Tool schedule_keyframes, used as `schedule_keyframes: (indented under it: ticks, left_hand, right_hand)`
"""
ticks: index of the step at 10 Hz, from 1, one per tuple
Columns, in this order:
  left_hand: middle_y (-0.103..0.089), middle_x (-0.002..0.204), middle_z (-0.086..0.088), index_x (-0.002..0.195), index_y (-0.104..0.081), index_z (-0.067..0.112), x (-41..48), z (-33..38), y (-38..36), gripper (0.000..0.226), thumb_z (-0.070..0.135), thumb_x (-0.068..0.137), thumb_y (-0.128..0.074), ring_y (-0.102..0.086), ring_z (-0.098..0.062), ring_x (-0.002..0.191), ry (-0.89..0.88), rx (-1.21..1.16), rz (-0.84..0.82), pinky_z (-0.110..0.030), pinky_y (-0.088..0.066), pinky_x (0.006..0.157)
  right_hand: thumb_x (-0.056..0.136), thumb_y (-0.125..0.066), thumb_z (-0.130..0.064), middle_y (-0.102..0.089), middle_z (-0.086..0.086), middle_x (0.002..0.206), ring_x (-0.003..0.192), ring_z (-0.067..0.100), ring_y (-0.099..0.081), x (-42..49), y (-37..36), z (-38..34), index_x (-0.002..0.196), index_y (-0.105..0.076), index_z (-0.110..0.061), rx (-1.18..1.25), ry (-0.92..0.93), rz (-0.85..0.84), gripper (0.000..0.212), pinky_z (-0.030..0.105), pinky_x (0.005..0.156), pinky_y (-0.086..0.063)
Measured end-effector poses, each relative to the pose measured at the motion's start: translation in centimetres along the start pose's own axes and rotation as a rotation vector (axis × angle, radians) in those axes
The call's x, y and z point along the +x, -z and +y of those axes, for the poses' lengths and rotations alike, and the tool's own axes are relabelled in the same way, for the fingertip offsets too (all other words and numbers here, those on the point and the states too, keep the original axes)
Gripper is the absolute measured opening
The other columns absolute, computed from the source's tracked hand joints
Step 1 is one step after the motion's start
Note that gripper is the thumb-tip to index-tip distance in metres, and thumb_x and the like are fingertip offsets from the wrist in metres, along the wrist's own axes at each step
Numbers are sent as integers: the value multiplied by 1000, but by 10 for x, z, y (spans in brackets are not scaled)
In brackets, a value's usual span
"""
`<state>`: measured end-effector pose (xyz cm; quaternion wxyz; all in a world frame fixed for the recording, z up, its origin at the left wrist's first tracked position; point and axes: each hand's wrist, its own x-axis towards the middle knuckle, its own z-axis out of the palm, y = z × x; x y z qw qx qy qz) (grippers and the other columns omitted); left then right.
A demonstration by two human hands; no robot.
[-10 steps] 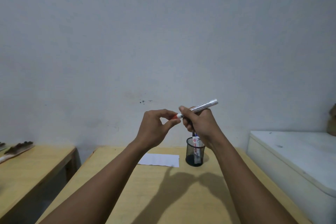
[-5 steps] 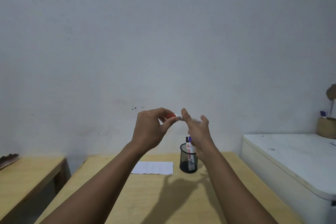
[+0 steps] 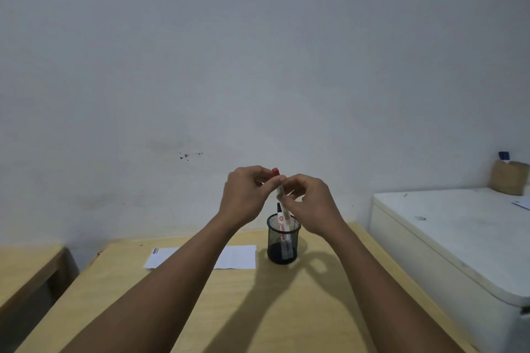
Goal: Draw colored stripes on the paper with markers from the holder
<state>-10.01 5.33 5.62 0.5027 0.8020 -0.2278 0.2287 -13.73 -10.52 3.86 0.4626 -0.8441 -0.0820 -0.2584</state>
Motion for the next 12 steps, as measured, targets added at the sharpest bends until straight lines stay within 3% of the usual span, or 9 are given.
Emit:
schedule_keyframes:
  ticks: [1,2,3,4,6,7,8,10,12]
  left_hand:
    - [-75,92,13,103,-73,33,7,-20,-14,39,62,79,-63,-68,-3,80,6,94,-28,-42,-56,82]
    - [-69,110,16,119,-61,38,7,-47,-27,46,64,80,-61,-64,-5,98,46,383,-163,-46,-47,94]
    - [-54,139,9,134,-49,36,2,-71,-41,63,65,79,-60,-48,-17,127,85,606,-332,-48,-35,102]
    - [-42,151,4,143,-39,32,-1,-88,-53,80,68,76,-61,-38,-21,136,132,677,-429,-51,-30,106]
    - [-61,125,4,121,-61,34,1,-102,-67,50,60,78,-65,-54,-18,115,128,609,-446,-45,-36,95]
    - [-56,122,5,122,-60,35,5,-107,-68,49,58,79,-65,-54,-18,110,129,603,-484,-46,-36,95]
    - [-48,124,3,130,-54,35,7,-112,-69,57,59,79,-65,-52,-19,112,130,592,-556,-48,-35,96]
    - [-41,129,-2,137,-47,30,10,-115,-73,60,56,85,-62,-50,-23,114,122,597,-614,-47,-34,95]
    - [-44,135,0,140,-42,34,10,-104,-65,66,59,83,-61,-49,-22,121,128,558,-569,-50,-30,101]
  right_hand:
    - [93,-73,-20,-73,-1,90,72,1,-66,15,4,23,116,-65,-20,-29,-10,99,24,8,60,-47]
    - [95,-69,-13,-70,1,93,80,8,-68,26,3,47,141,-44,-31,-57,-18,98,56,9,64,-49]
    - [98,-64,-9,-66,-1,92,80,9,-68,35,-4,66,147,-37,-37,-104,-28,59,62,15,64,-51]
    - [99,-61,-6,-62,-3,89,76,9,-65,43,-18,83,145,-41,-34,-165,-56,7,58,25,66,-57]
    - [99,-61,-12,-69,5,100,80,19,-68,45,-41,110,148,-38,-33,-352,-146,-90,58,31,57,-56]
    - [98,-61,-13,-69,4,101,89,23,-68,44,-46,120,145,-44,-29,-383,-179,-127,52,44,73,-61]
    - [102,-57,-20,-64,7,120,107,24,-61,47,-49,128,147,-49,-27,-409,-186,-137,46,43,88,-56]
    - [106,-46,-22,-59,11,136,119,26,-60,53,-54,133,155,-43,-29,-441,-194,-184,49,48,97,-56]
    - [107,-44,-25,-55,7,143,130,26,-53,53,-49,118,159,-31,-35,-519,-215,-155,55,54,109,-42]
